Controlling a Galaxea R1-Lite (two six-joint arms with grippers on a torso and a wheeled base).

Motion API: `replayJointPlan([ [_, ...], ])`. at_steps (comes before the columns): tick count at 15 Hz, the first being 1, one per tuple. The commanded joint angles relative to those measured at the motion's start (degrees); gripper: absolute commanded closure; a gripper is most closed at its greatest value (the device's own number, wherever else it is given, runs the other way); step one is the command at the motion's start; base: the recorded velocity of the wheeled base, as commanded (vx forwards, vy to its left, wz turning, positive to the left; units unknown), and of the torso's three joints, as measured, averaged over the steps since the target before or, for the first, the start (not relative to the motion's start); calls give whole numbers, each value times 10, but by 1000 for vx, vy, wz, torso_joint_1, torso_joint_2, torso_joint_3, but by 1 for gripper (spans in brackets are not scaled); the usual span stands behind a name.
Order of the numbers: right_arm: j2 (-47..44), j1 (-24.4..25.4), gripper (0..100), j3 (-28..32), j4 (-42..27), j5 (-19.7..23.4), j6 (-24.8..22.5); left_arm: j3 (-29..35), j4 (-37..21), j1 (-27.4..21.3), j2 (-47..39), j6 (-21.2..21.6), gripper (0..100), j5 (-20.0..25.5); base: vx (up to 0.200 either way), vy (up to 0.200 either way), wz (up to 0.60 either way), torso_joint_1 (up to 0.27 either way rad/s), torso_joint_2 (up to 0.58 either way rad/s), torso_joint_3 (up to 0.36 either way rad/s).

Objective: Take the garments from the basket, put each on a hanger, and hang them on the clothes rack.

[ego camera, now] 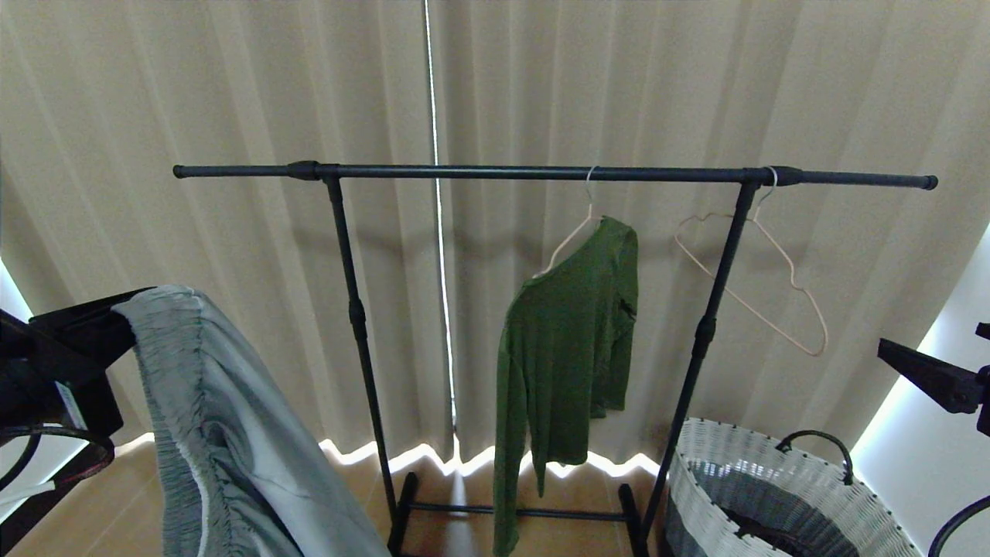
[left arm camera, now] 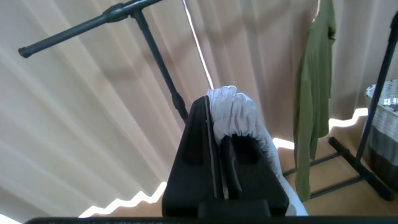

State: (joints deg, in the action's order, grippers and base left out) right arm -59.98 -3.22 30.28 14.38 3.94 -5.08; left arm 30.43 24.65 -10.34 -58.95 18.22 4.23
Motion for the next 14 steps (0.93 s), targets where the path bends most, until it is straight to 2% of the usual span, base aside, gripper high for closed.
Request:
replayJointPlan([
  [1, 1, 1, 0, -3, 1, 0, 0, 0, 0, 3, -2, -1, 100, 0, 0, 0, 0, 0, 0, 0],
  [9, 2, 1, 0, -2, 6, 1, 1, -9, 0, 5, 7, 0, 100, 0, 0, 0, 0, 0, 0, 0],
  [14, 1, 1, 0, -2, 6, 1, 1, -15, 0, 5, 9, 0, 100, 1, 200, 0, 0, 1, -2, 2],
])
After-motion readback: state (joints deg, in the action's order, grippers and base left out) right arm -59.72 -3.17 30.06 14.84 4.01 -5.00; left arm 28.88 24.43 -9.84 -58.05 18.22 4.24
